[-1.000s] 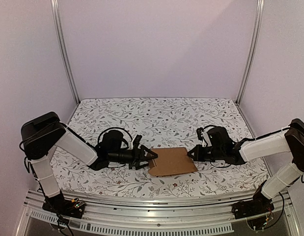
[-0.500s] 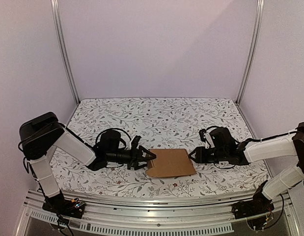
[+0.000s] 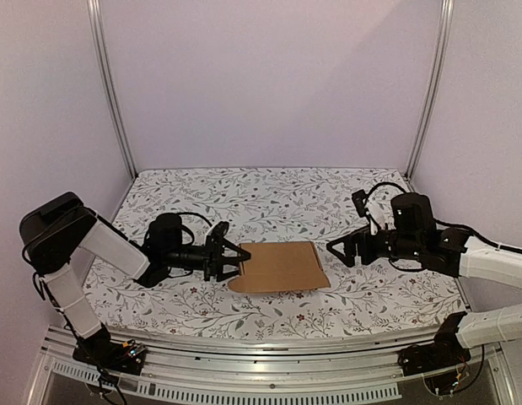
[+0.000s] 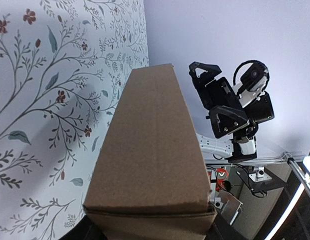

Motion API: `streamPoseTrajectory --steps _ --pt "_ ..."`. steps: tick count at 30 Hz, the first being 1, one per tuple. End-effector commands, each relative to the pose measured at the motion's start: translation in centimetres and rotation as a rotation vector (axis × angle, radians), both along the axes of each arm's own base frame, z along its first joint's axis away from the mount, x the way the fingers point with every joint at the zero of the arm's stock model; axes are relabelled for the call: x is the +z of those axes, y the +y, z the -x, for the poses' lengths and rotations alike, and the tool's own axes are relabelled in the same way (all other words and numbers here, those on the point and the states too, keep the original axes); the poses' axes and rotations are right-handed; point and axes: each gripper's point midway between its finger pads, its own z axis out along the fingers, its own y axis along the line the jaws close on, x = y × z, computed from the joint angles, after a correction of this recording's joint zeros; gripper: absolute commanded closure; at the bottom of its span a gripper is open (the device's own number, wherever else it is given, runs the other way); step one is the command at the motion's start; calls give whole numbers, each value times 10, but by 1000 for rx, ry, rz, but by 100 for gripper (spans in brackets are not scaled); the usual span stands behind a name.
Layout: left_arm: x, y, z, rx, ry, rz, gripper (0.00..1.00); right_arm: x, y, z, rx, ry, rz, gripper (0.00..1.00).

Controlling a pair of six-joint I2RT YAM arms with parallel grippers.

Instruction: Fold the paper box

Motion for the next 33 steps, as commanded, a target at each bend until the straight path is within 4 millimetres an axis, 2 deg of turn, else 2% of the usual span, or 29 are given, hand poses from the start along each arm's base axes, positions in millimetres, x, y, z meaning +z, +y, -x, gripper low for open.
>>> streamPoseTrajectory --steps 1,4,9,14,19,23,33 --pt "38 7 16 -108 -48 139 72 42 8 19 189 -196 76 1" --pt "52 9 25 -156 -43 192 73 66 11 30 267 -323 145 1" --pt "70 15 37 -208 -55 267 74 91 15 63 485 -550 280 1" --pt "77 18 45 -228 -67 283 76 107 15 99 667 -734 364 1" --pt "92 18 54 -260 -112 305 76 103 13 117 785 -868 516 1" --pt "103 18 63 -289 -157 324 75 99 16 117 783 -992 676 1" --pt "129 12 89 -377 -277 374 75 93 41 135 758 -1389 952 1"
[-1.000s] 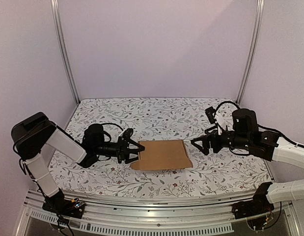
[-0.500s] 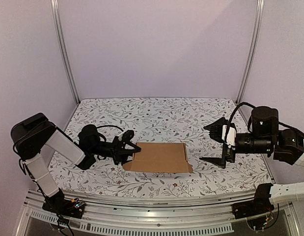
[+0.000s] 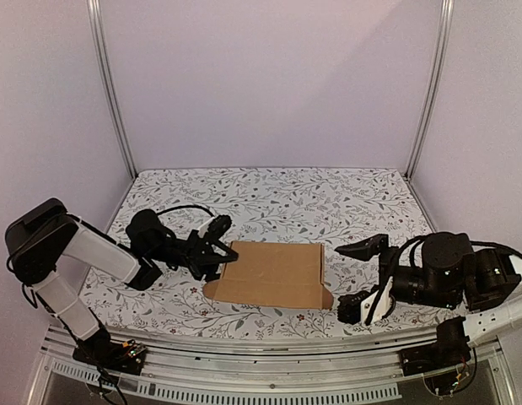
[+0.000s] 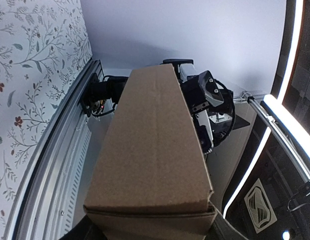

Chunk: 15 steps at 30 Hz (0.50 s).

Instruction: Fold the paper box

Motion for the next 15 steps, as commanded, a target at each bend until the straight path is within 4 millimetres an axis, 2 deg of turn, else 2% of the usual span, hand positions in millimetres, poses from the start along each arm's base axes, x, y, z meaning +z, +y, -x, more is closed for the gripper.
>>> streamPoseTrajectory --steps 1,8,10,15 --pt "49 1 27 -70 -260 182 75 4 6 -6 -42 -300 60 1" --pt "63 -1 46 -121 -313 220 75 11 18 17 42 -444 80 1" --pt "62 -2 49 -128 -322 224 75 17 25 20 38 -488 54 1" --pt "61 -5 52 -144 -320 223 74 13 37 31 81 -567 74 1"
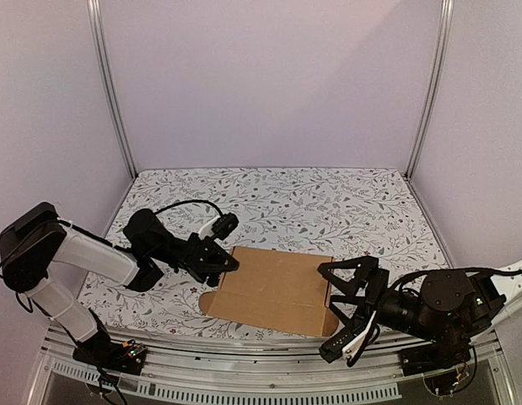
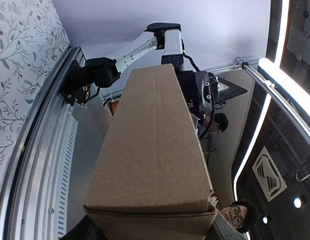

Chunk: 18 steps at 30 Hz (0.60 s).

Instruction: Fold the paper box

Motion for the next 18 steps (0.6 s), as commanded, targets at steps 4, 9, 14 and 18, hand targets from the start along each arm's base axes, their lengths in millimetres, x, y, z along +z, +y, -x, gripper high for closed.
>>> streamPoseTrajectory --steps 4,9,14,18 --pt "32 4 18 -42 -188 158 74 0 12 4 -8 -152 11 4" --pt "29 3 18 -44 -182 153 75 -1 13 2 -29 -159 19 19" --pt "25 1 17 -47 -176 145 75 -5 12 1 -43 -163 36 29" --pt "25 1 17 -48 -173 144 74 -7 13 1 -47 -156 37 36"
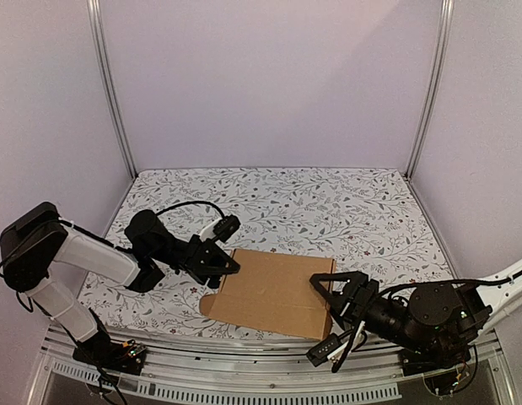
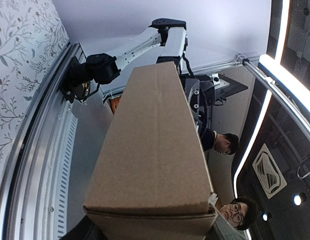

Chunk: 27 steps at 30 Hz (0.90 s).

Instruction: Fold the paper box

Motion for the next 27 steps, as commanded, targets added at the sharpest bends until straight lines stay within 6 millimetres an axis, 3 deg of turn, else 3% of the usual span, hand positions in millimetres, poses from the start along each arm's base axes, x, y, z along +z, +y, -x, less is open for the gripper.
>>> streamPoseTrajectory --steps 1,12,21,22,23,27 --pt "27 3 12 -29 -163 146 72 2 0 1 -17 6 -22 37" --pt "18 -1 6 -16 -135 125 42 6 -1 2 -40 65 -64 59" --pt "26 -1 -2 23 -126 140 15 6 -10 -2 -99 176 -116 62" --pt "26 -2 -3 28 -123 138 4 7 -11 -3 -106 191 -125 63" --pt "27 -2 -5 31 -122 139 1 8 -13 -4 -119 219 -147 63" --pt "28 -7 -13 53 -106 140 0 4 -21 -8 -177 312 -179 63"
